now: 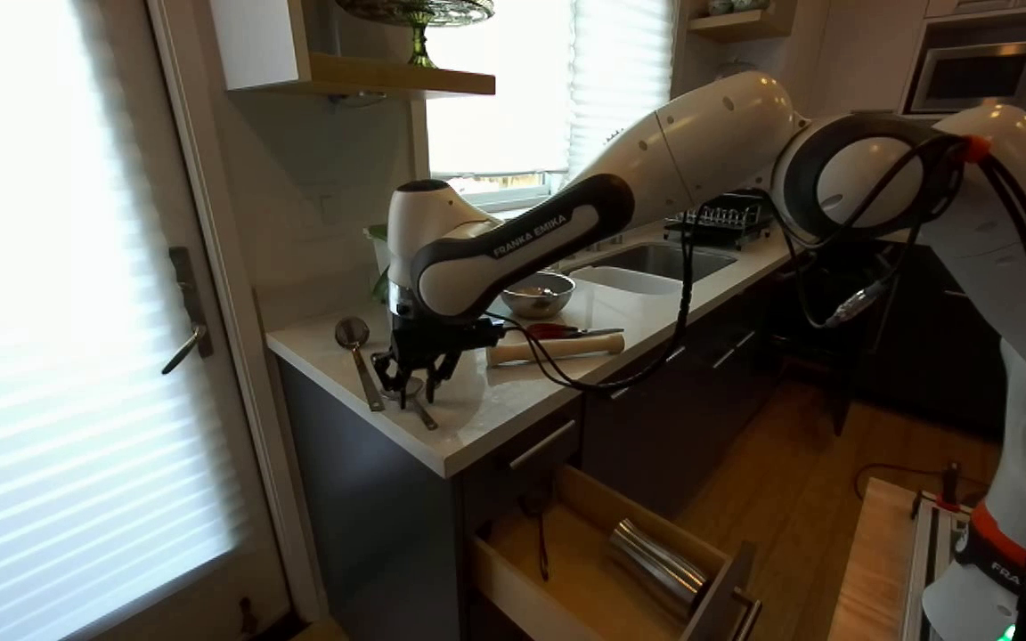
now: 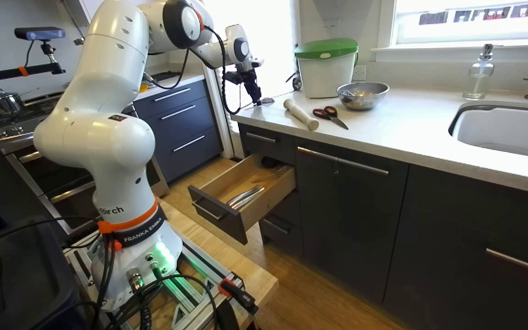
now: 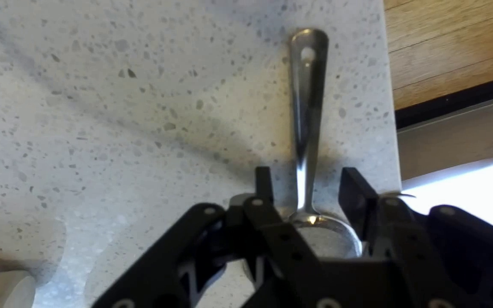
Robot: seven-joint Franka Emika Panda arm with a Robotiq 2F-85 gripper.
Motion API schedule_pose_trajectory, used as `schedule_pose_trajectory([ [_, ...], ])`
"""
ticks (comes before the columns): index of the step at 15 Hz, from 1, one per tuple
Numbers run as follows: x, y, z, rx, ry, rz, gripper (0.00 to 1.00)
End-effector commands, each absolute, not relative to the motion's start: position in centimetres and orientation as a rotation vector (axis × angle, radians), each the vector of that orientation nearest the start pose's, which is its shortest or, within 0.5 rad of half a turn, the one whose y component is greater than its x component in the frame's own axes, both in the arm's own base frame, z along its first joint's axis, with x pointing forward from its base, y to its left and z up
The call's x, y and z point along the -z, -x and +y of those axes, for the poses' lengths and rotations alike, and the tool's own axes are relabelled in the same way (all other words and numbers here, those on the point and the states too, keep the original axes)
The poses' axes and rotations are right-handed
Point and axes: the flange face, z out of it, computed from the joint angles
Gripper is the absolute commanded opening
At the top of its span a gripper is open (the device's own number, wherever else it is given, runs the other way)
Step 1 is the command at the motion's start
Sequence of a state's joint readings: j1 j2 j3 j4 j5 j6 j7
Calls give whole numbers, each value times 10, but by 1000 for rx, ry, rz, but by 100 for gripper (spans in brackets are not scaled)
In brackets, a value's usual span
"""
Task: Pick up the strainer on the counter and put it in the open drawer
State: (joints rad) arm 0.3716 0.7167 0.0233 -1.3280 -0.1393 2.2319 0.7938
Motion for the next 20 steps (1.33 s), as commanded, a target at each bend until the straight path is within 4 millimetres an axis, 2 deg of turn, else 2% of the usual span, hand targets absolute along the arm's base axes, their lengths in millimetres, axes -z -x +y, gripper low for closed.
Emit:
schedule_pose_trajectory([
  [1,-320,-707,286,325,3106,459,46],
  [6,-319,-709,286,283,3135,414,34],
  [7,-318,-709,286,275,3141,405,27],
  [9,-318,-709,285,246,3154,387,5],
  [10,-318,-708,285,229,3157,381,0],
  [15,-334,-698,282,122,3099,393,3],
  [20,-357,-662,267,126,3016,306,3],
])
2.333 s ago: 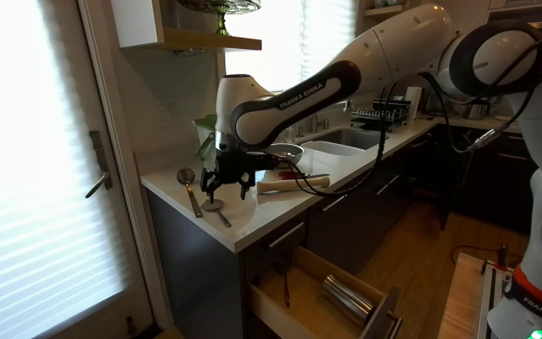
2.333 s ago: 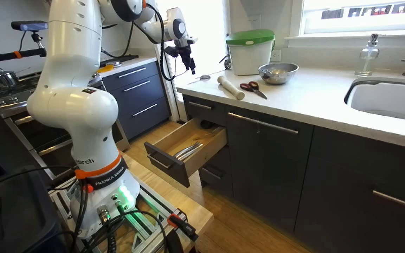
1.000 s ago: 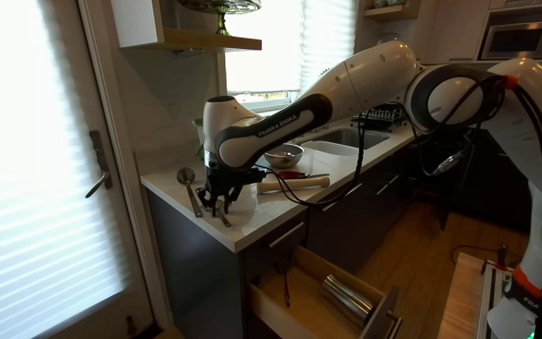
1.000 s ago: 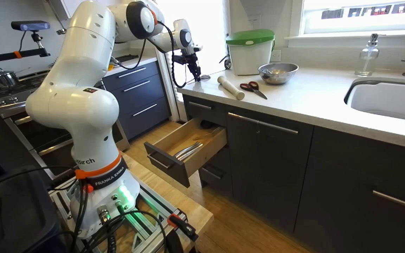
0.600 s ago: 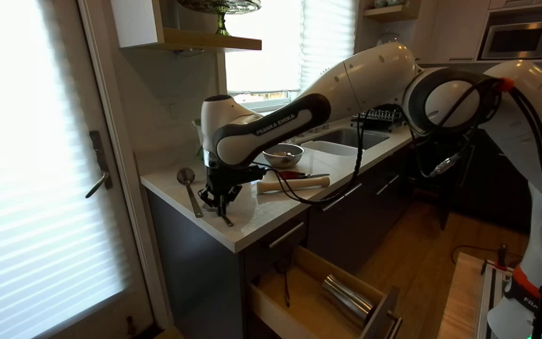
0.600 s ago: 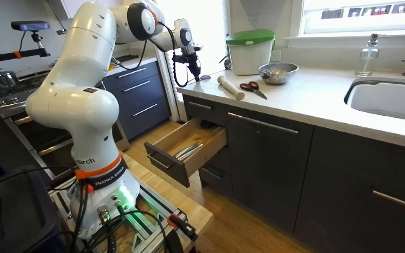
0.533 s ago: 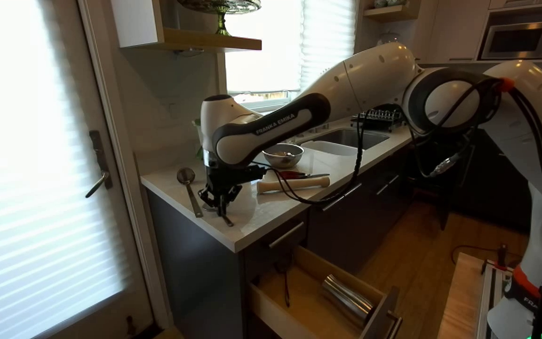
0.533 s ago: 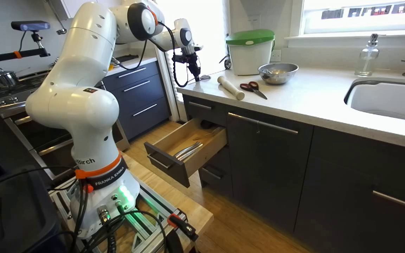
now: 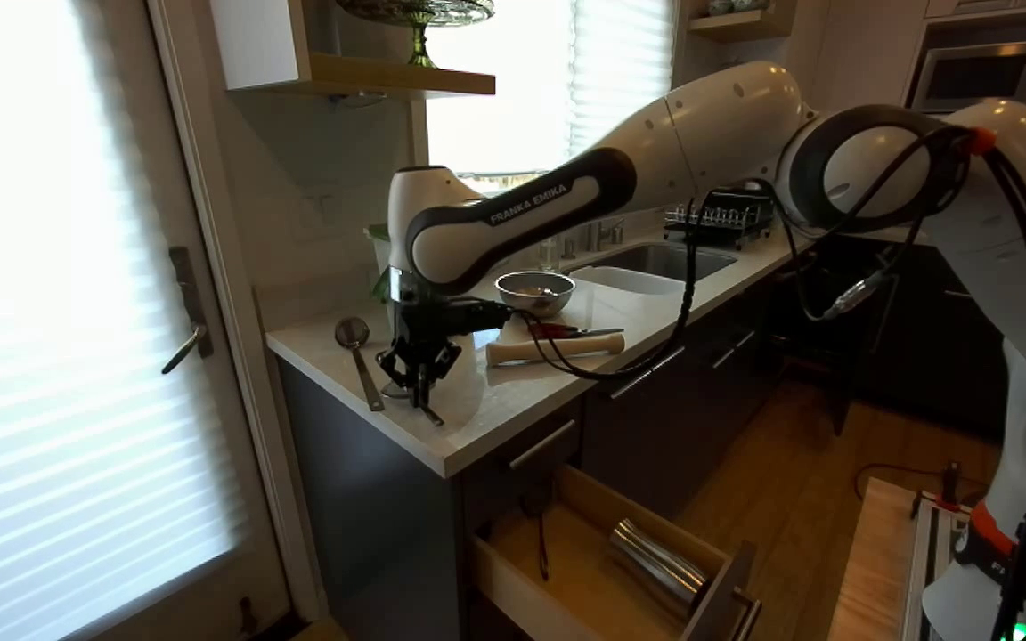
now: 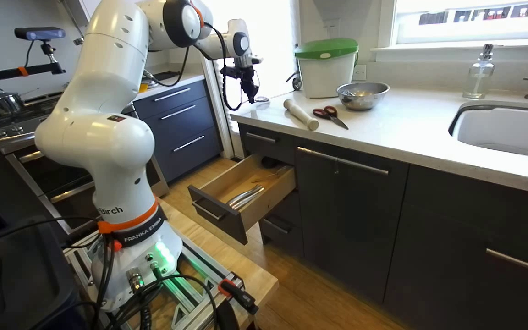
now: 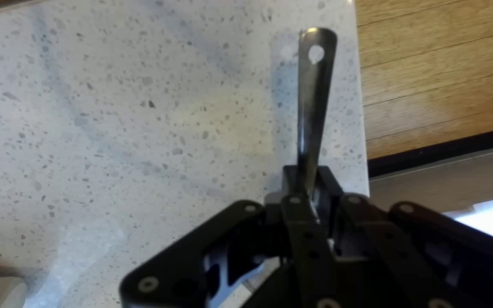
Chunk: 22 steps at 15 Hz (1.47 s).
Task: Pick up the strainer on the counter and put it in the open drawer
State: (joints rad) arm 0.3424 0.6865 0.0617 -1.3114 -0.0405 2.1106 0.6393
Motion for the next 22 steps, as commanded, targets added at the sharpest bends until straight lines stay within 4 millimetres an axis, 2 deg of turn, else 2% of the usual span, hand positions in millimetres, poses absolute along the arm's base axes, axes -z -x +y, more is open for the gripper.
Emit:
schedule_pose_trajectory([
  [1,-360,-656,264,118,2999,294,3],
  [6,-365,-615,253,174,2934,108,3],
  [10,-354,-573,239,180,2945,20,3],
  [15,-340,-517,205,232,2929,-16,3],
  [20,-323,-449,163,327,2871,-238,3],
  [22,-327,-419,161,406,2822,-319,3],
])
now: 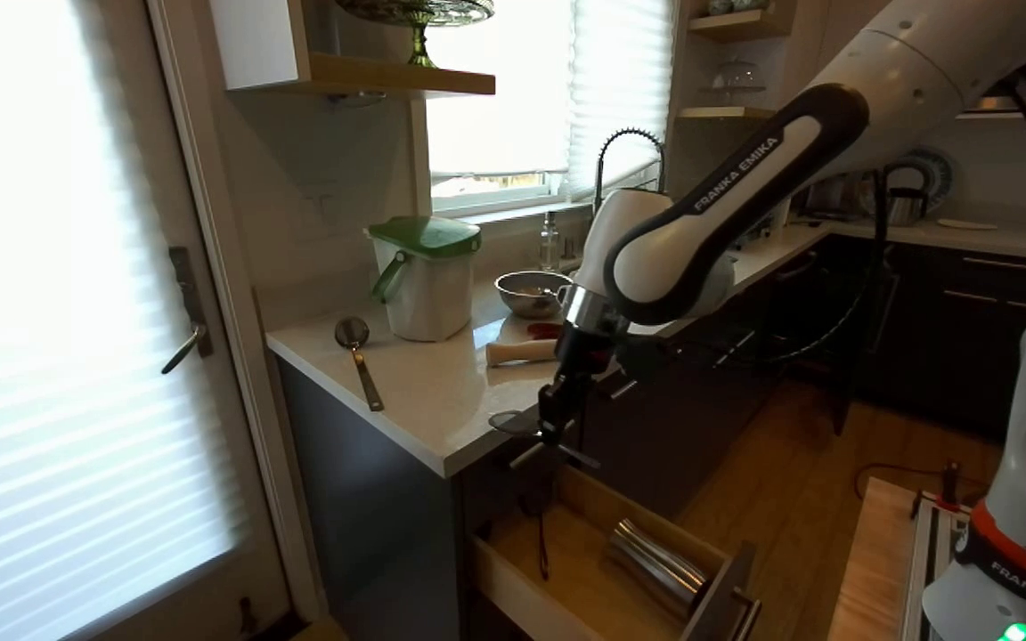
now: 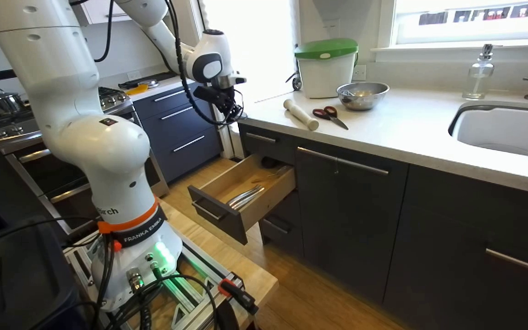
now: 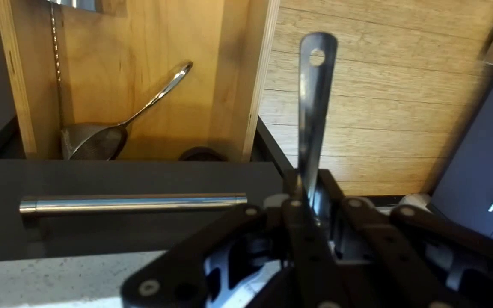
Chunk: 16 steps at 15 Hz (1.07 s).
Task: Pick up the strainer on the counter and put it in the open drawer
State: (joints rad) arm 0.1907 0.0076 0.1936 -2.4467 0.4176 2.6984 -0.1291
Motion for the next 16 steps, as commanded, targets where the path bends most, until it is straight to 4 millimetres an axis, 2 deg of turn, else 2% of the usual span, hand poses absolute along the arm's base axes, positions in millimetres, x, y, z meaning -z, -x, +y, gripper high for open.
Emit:
schedule_pose_trajectory([
  [1,-329,-409,158,420,2791,-344,3],
  [3,-323,-396,143,389,2731,-376,3],
  [5,-310,-393,129,323,2704,-373,3],
  [9,-274,-404,105,167,2737,-261,3],
  [13,-242,-418,105,86,2710,-215,3],
  [14,-259,-406,103,128,2742,-231,12],
  [16,-247,-413,105,103,2736,-220,12],
])
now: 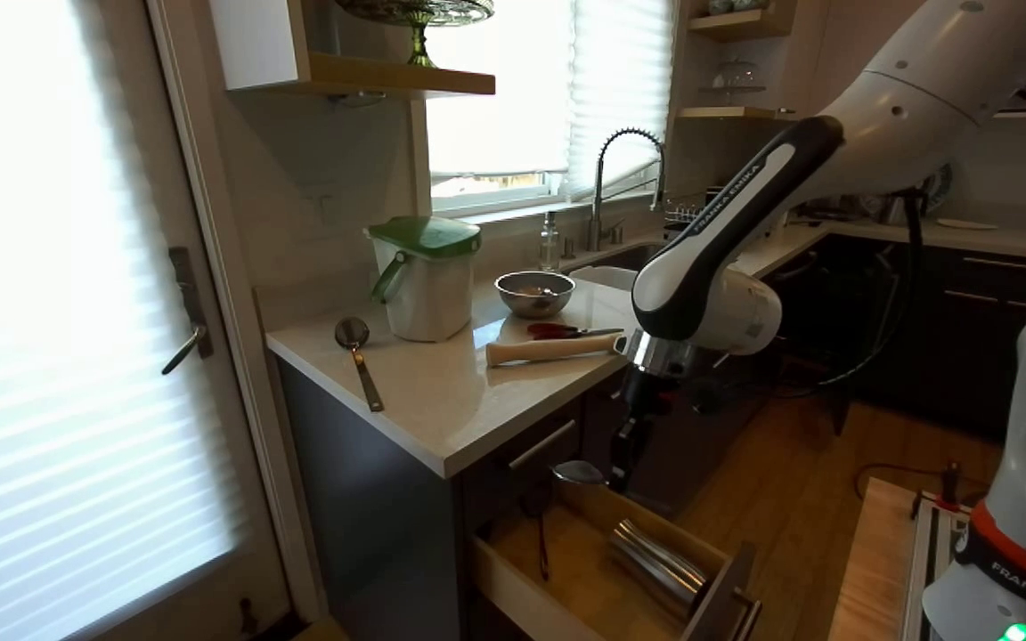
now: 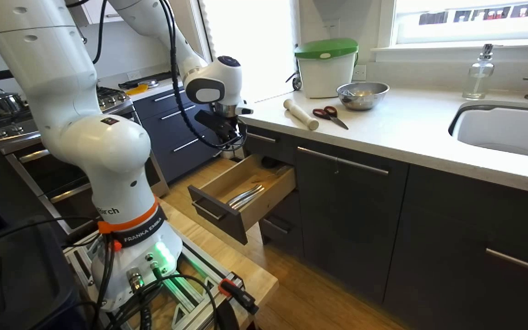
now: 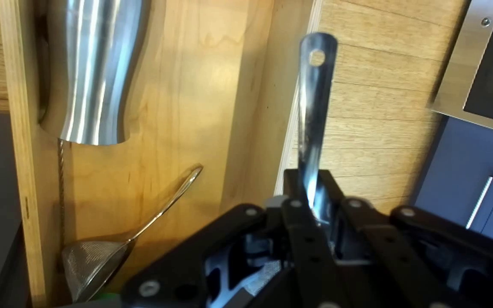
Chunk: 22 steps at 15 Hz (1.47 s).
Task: Pick up the strainer on the counter and put it in the open drawer
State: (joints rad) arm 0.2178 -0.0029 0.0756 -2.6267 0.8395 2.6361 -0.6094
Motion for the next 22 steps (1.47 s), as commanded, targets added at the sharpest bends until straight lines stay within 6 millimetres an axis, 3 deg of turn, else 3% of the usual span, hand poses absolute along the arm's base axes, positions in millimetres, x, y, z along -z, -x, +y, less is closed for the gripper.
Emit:
schedule_pose_trajectory([
  [1,-244,-415,106,96,2736,-218,12],
  [4,-243,-418,106,94,2735,-216,12],
  [5,-243,-424,108,86,2728,-224,3],
  [7,-228,-436,116,55,2719,-235,3],
  [12,-172,-459,125,-38,2688,-208,3],
  [18,-107,-473,103,-128,2660,-134,3],
  [22,-76,-486,102,-151,2646,-105,3],
])
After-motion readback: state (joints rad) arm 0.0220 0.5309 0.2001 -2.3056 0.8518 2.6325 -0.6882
